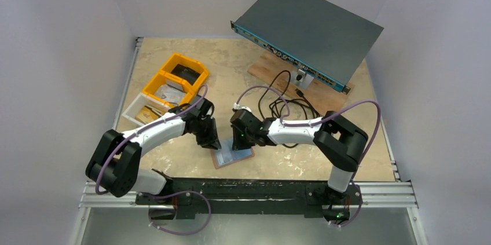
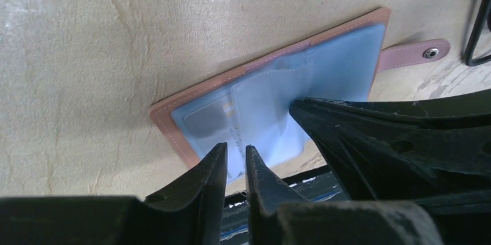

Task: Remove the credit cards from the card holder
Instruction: Remove the credit card from the card holder.

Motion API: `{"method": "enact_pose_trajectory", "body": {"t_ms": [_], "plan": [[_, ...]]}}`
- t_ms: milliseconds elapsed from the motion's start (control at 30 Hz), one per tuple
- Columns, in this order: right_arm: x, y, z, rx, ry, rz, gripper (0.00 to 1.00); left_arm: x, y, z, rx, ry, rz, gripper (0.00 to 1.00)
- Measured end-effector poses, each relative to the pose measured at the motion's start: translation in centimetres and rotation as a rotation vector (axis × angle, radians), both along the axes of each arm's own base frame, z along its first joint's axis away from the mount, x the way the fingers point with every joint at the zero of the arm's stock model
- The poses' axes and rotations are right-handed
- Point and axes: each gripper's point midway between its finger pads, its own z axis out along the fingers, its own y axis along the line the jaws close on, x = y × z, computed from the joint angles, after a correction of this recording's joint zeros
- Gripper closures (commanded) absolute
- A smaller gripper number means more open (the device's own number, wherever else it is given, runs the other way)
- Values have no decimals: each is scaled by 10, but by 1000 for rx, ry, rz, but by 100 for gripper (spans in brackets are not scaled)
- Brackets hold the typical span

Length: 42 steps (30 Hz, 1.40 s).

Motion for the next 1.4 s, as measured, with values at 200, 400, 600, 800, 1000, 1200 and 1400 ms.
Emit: {"method": "enact_pose_trajectory", "body": {"t_ms": [200,400,600,800,1000,1200,1400], "plan": [[1,0,0,56,34,-8,100,0,-3,-5,-11,8,-5,69],[0,1,0,91,61,-8,100,4,-11,-6,-43,3,-2,69],[0,1,-1,110,74,-10,100,3,-17,-14,-70,31,3,74],[0,1,0,115,75,-13,100,4,-20,-15,-78,34,12,100],[1,-4,7,101,56,-15,72,3,-20,-12,-75,37,11,100],[5,-14,48,125,-15,-33,62,14,-27,13,-98,-5,-20,100],[16,-22,78,153,-89,-74,62,27,-54,38,-150,-60,-104,84]]}}
